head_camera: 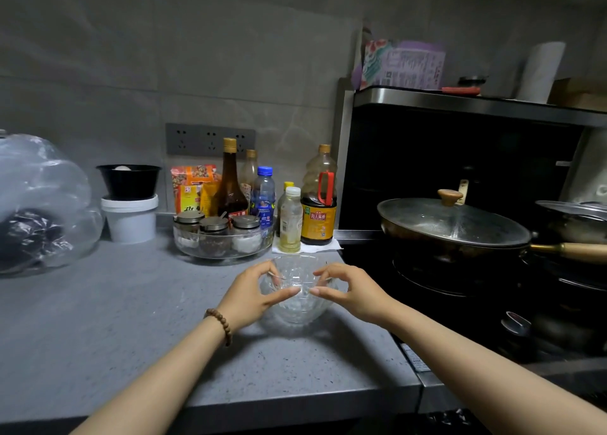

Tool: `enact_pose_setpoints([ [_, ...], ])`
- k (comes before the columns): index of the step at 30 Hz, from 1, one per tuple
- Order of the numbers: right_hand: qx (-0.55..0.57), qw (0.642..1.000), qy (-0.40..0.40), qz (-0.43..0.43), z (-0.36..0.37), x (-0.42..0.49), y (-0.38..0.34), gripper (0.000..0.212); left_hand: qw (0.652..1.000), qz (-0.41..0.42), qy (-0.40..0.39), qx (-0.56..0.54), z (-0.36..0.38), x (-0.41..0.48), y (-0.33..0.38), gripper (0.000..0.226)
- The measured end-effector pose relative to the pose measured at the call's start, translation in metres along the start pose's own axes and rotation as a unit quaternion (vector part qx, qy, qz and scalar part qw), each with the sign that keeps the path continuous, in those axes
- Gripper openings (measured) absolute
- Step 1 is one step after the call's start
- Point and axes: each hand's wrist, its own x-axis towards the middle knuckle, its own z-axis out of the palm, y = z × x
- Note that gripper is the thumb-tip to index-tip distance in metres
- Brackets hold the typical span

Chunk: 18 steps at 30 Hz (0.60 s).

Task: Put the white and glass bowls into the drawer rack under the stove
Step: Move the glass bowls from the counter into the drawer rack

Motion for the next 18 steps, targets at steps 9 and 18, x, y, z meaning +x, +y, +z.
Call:
enact_pose_setpoints([
  [9, 0.021, 0.997, 0.068, -0.039, -0.051, -0.017, -0.02, 0.031, 0.995, 0.057, 0.034, -0.078, -0.001, 0.006, 0.064, 0.044],
  [18, 0.031, 0.996, 0.075, -0.021, -0.132, -0.102, 0.005, 0.038, 0.975, 0.041, -0.107, -0.188, 0.072, 0.006, 0.138, 0.046],
])
